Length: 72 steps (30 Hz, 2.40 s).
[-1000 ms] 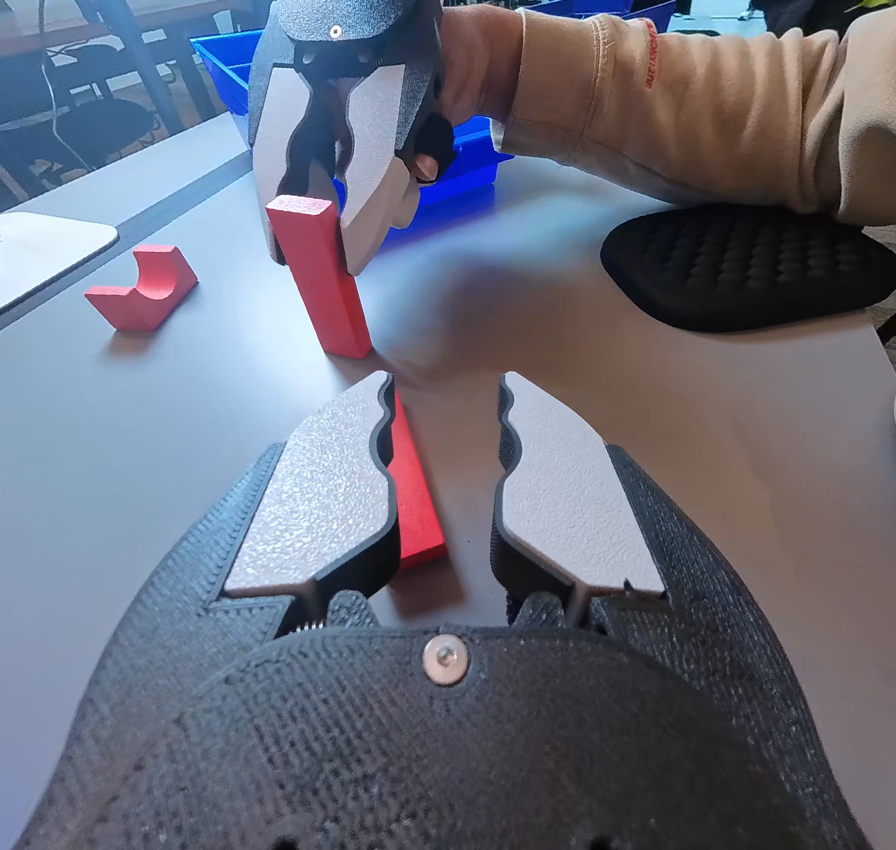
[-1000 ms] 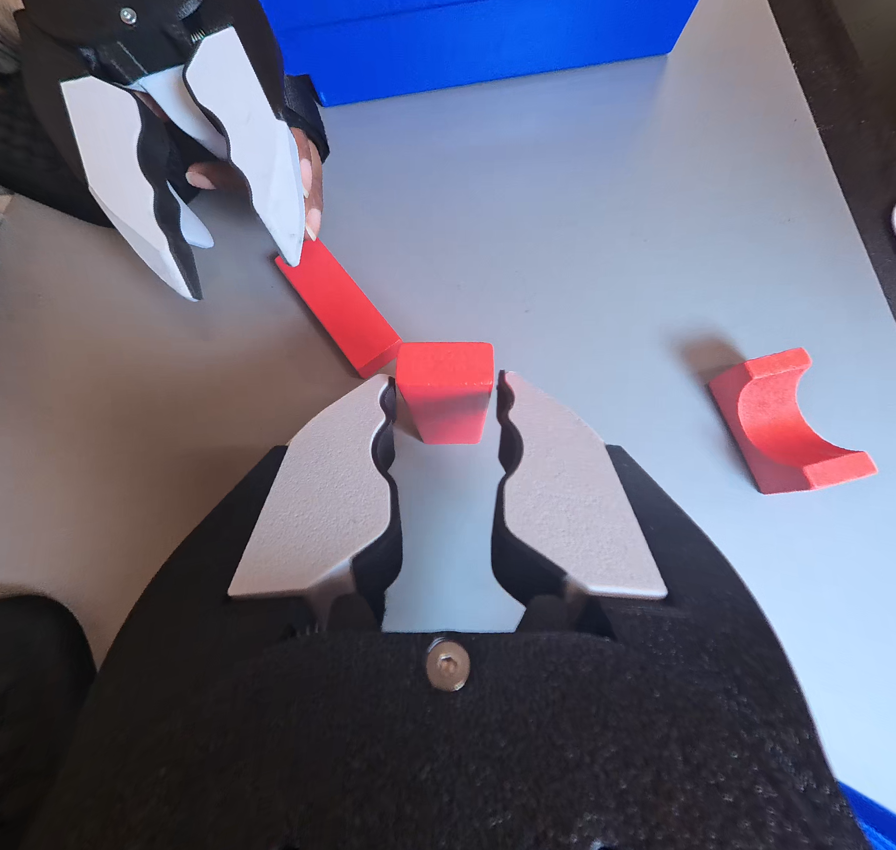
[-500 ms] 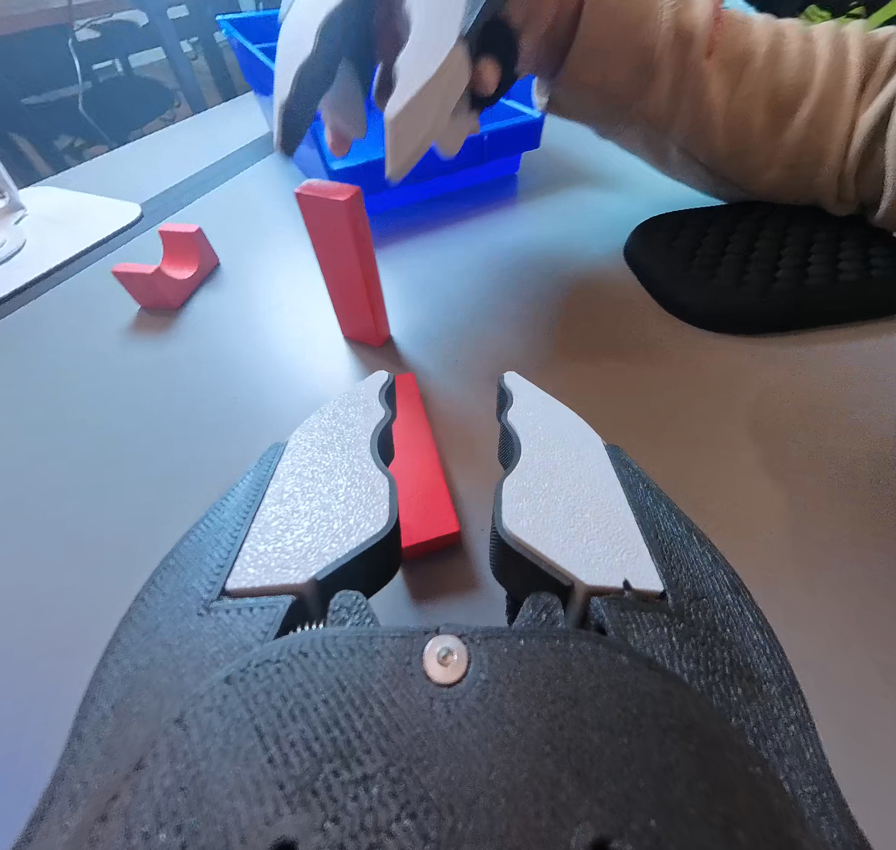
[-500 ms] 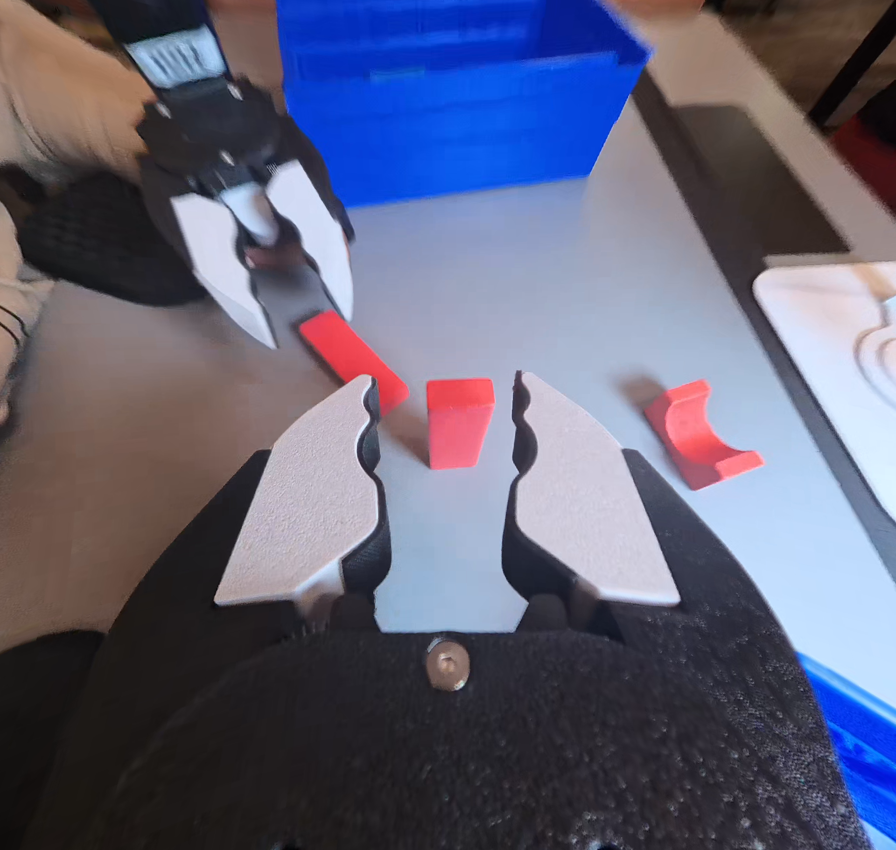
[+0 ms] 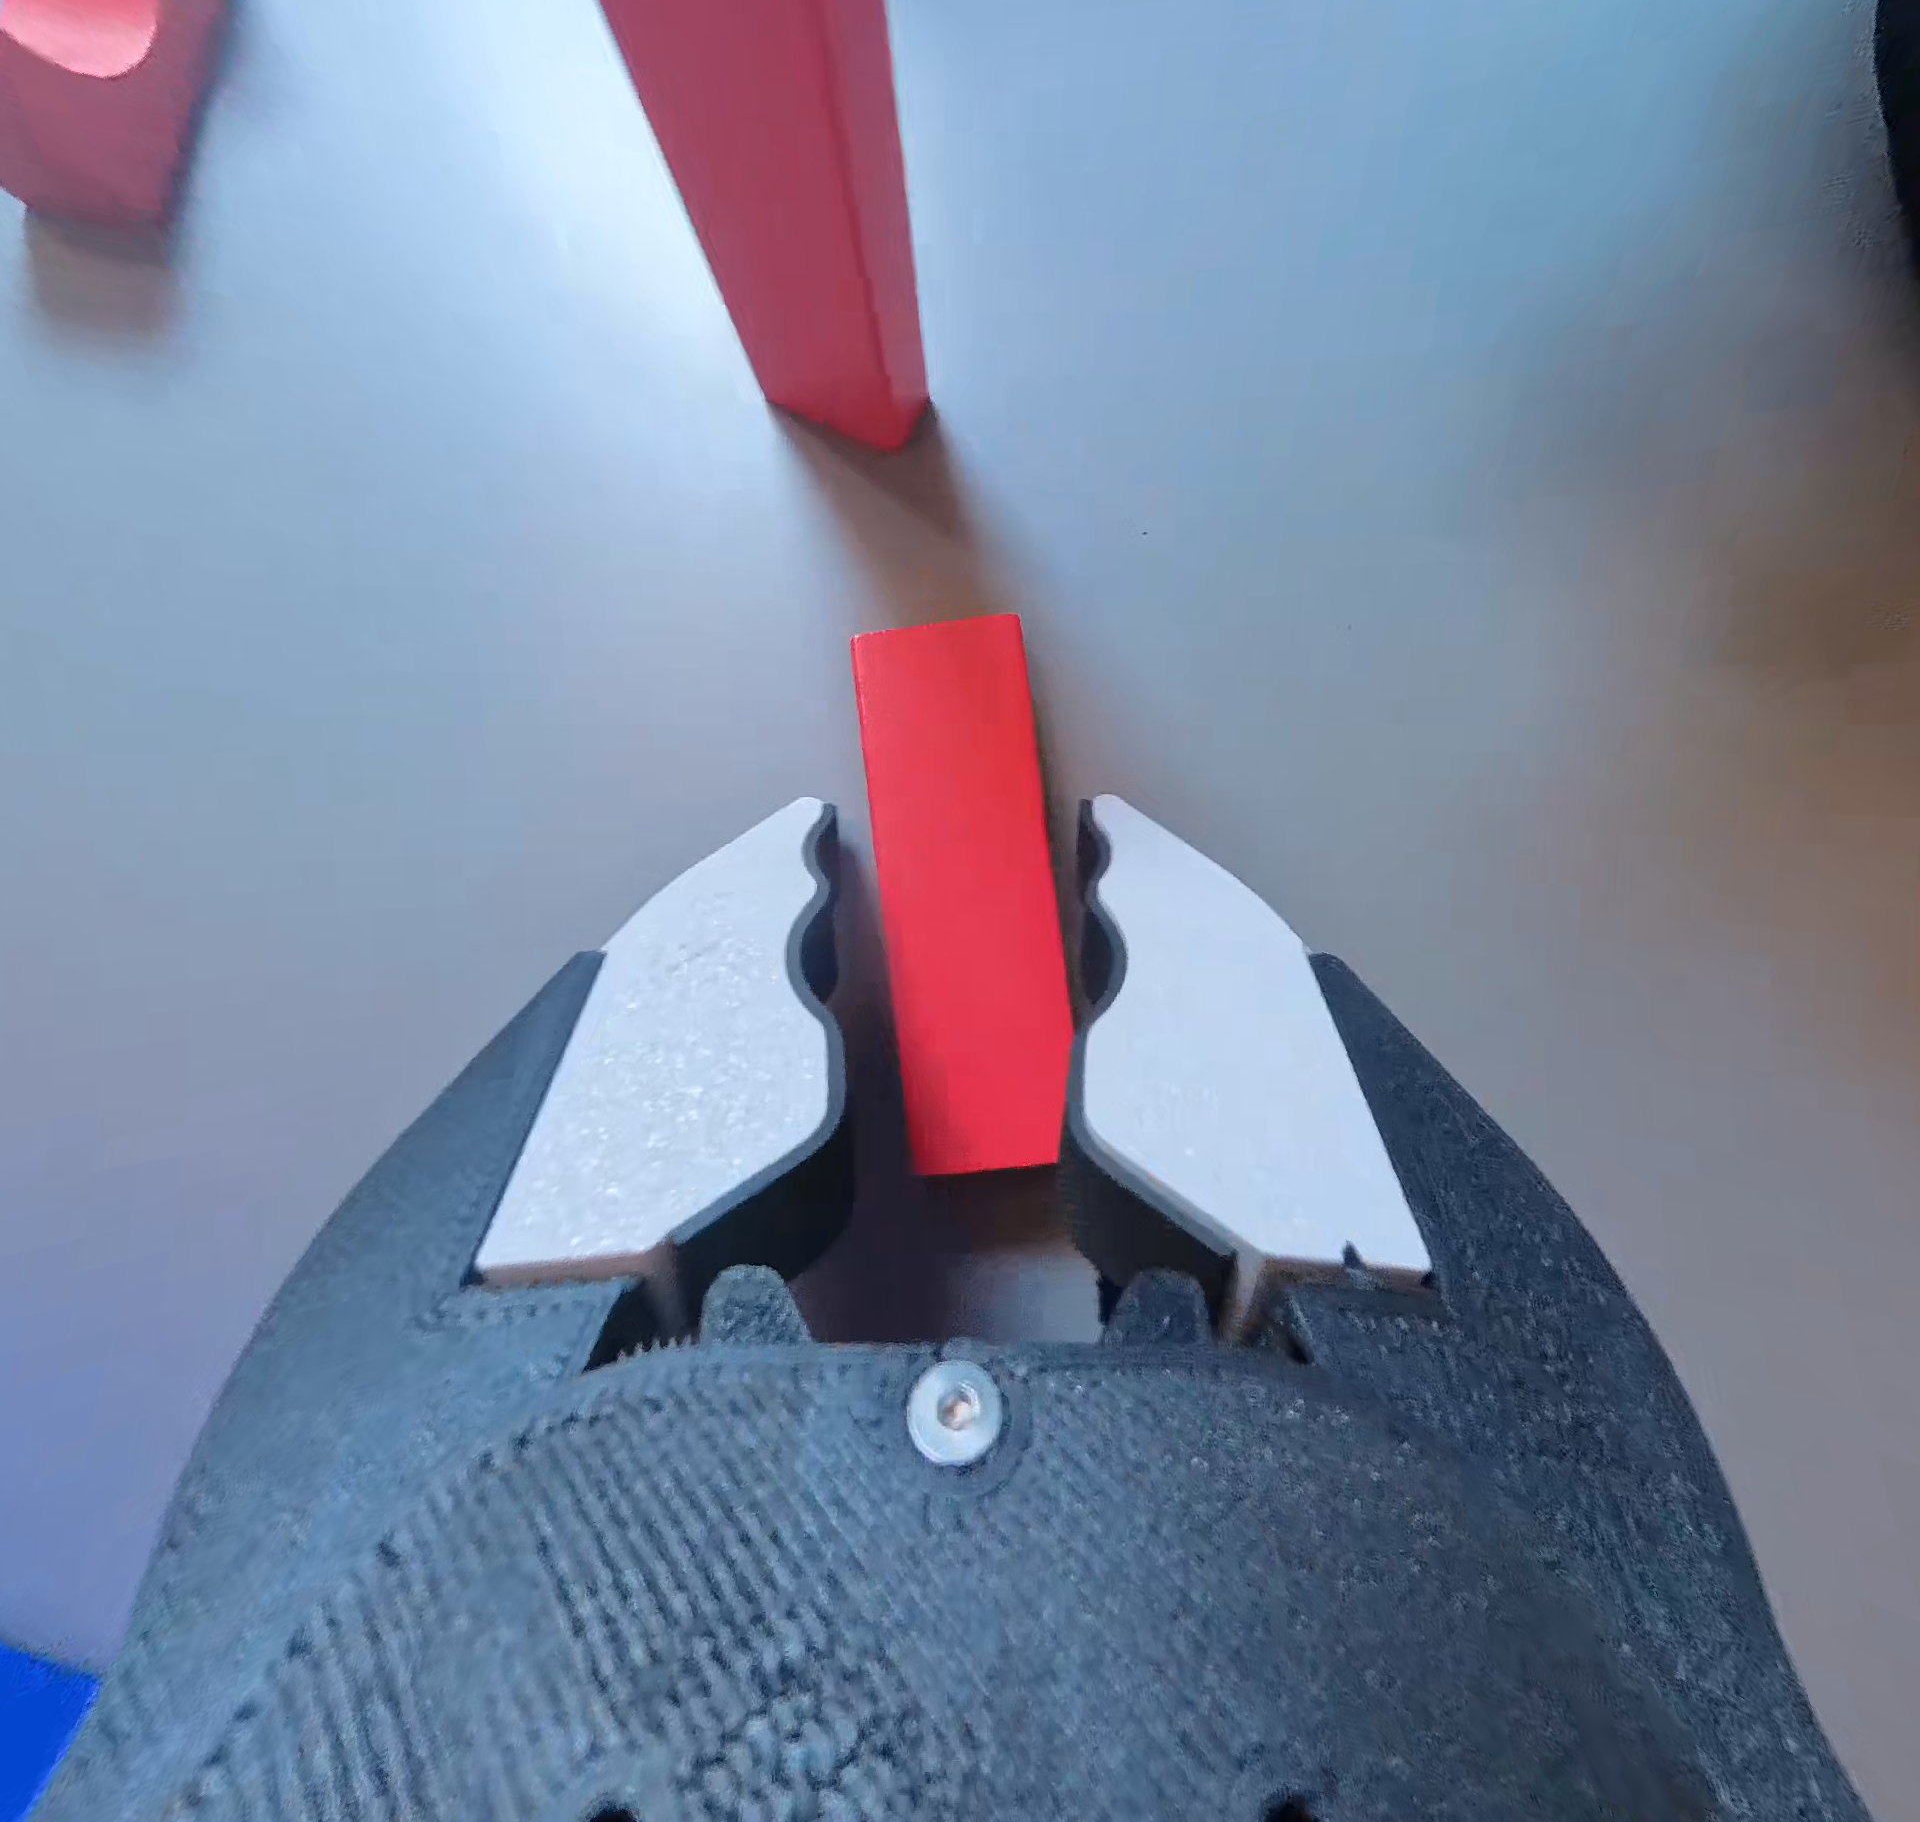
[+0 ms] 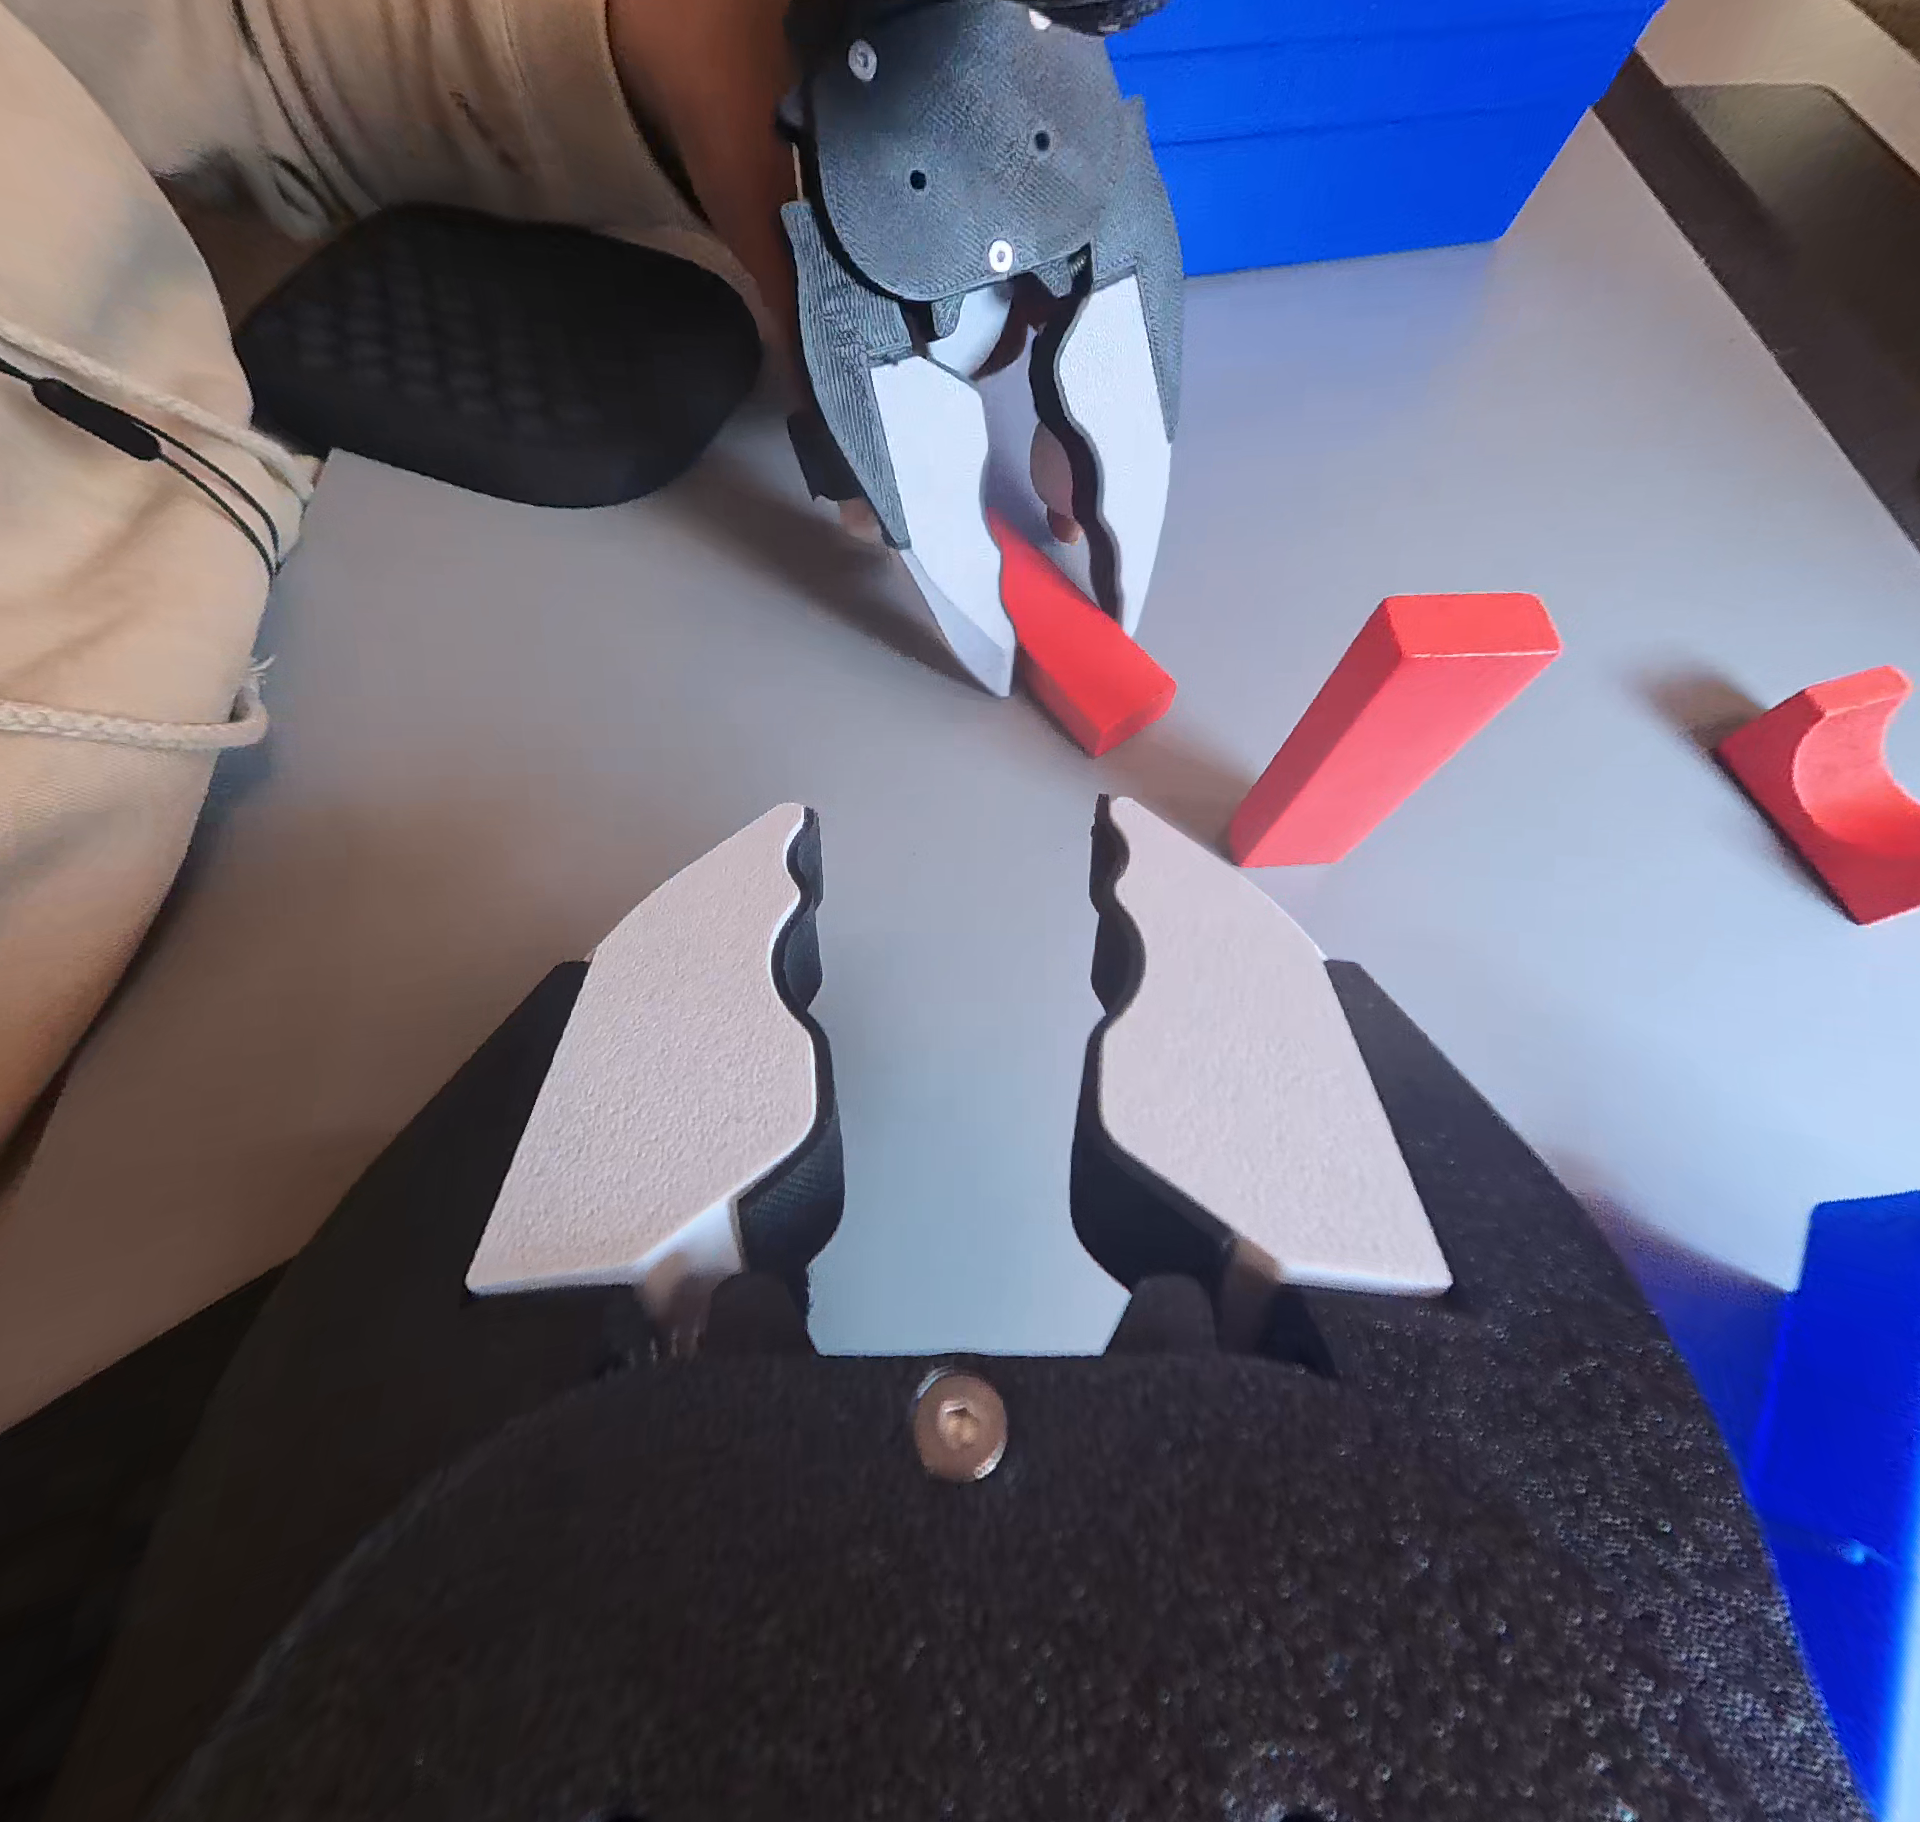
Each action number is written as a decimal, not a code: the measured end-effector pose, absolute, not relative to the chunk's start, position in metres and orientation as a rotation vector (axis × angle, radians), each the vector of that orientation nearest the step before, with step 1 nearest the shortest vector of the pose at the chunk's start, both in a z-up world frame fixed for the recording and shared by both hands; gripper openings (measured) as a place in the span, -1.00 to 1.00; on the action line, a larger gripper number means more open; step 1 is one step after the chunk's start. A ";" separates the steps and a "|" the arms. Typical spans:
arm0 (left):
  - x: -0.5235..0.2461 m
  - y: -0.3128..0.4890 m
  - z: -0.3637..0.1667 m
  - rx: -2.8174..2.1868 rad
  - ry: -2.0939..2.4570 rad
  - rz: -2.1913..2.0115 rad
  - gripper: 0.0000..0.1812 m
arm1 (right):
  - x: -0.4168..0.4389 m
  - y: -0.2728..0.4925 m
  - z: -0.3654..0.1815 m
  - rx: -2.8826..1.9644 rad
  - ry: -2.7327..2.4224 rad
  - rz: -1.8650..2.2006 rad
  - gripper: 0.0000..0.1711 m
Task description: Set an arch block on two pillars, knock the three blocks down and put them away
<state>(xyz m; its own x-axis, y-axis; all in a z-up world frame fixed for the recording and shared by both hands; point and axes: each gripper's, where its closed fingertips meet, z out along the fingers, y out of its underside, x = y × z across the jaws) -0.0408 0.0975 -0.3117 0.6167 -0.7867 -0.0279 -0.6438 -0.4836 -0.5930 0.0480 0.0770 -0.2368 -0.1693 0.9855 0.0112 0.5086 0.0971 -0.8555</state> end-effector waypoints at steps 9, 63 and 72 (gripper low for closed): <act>-0.029 0.100 -0.287 -2.040 1.251 -0.342 -0.64 | 0.042 0.072 -0.237 -1.440 -1.714 1.007 -0.46; -0.008 0.078 -0.155 -1.453 0.221 -1.911 -0.41 | 0.019 0.059 -0.140 -0.886 -1.229 0.460 -0.80; -0.001 0.057 -0.129 -1.293 0.221 -1.969 -0.62 | 0.011 0.033 -0.133 -0.686 -1.236 0.204 -0.81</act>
